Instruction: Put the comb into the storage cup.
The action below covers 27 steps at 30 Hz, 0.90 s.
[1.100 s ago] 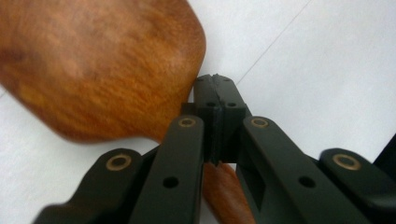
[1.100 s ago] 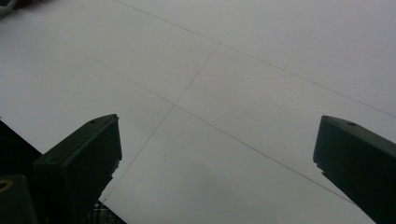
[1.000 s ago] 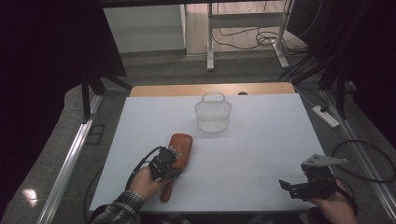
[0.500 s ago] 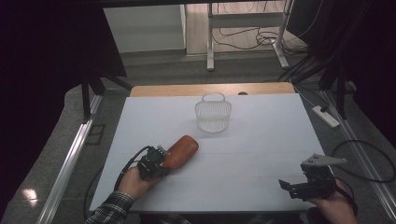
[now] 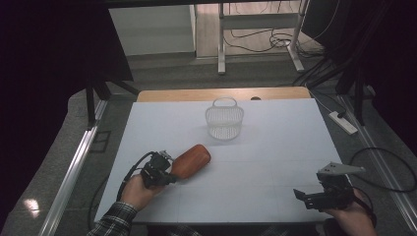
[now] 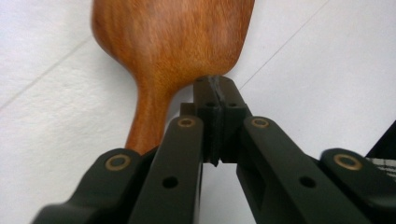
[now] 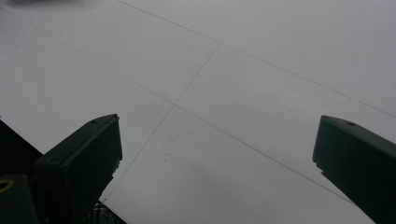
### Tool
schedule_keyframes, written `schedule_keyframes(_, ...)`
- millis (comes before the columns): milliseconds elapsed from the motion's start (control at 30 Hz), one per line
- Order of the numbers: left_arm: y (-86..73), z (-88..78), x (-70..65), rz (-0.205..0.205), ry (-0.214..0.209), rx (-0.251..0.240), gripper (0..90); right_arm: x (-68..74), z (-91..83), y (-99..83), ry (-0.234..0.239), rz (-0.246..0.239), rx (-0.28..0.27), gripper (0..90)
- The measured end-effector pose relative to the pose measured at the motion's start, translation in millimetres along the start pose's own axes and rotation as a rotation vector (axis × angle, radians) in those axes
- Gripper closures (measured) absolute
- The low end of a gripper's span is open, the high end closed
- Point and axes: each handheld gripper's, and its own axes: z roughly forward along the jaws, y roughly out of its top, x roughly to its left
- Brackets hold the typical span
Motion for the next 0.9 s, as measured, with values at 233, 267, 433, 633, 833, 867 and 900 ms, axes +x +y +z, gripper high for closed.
schedule_keyframes(233,-3.0,-10.1,4.7,0.001,0.025,-0.023,77.7,0.0,-0.1,0.0,-0.001,0.001,-0.001,1.5)
schedule_keyframes(267,-3.5,-10.7,5.3,0.001,0.030,-0.025,75.8,0.0,-0.1,0.0,-0.001,0.002,-0.001,1.5)
schedule_keyframes(433,-4.7,-14.6,9.7,-0.004,0.048,-0.047,64.9,0.0,-0.2,0.0,-0.001,0.003,-0.002,1.5)
schedule_keyframes(633,-7.2,-20.0,16.7,-0.017,0.067,-0.095,47.9,-0.1,-0.6,-0.2,-0.001,0.005,-0.004,1.5)
schedule_keyframes(833,-12.2,-25.8,23.9,-0.016,0.093,-0.151,28.0,-0.5,-0.9,-0.4,-0.001,0.009,-0.007,1.3)
schedule_keyframes(867,-13.1,-26.7,25.5,-0.019,0.094,-0.155,26.1,-0.4,-0.9,-0.4,-0.001,0.009,-0.007,1.3)
schedule_keyframes(900,-14.1,-27.2,27.1,-0.025,0.095,-0.161,23.9,-0.4,-0.9,-0.4,-0.001,0.009,-0.007,1.3)
